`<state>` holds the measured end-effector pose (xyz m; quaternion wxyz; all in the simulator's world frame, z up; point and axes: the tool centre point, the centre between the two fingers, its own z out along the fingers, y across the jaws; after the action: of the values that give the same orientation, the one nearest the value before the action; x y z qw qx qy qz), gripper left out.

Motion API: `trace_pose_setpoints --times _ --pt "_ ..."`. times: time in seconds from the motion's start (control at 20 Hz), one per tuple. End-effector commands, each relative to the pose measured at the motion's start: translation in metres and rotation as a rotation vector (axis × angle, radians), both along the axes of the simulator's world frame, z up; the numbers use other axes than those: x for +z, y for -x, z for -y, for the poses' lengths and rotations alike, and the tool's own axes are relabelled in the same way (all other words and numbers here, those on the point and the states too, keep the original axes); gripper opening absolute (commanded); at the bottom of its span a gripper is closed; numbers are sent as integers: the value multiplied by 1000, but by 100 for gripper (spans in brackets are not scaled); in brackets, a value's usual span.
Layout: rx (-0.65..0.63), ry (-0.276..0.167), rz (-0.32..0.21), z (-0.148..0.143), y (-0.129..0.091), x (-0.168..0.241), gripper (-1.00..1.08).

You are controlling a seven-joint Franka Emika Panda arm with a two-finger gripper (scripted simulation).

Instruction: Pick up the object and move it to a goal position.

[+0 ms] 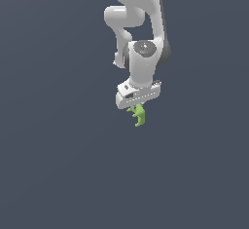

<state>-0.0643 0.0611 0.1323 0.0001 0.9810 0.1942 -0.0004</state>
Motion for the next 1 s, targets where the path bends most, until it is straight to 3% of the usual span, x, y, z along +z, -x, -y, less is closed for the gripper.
trace_pose_setpoints --times 0.0,0.95 --pt "0 0 1 -3 5 16 -100" --pt "1 0 1 -28 51 166 -100"
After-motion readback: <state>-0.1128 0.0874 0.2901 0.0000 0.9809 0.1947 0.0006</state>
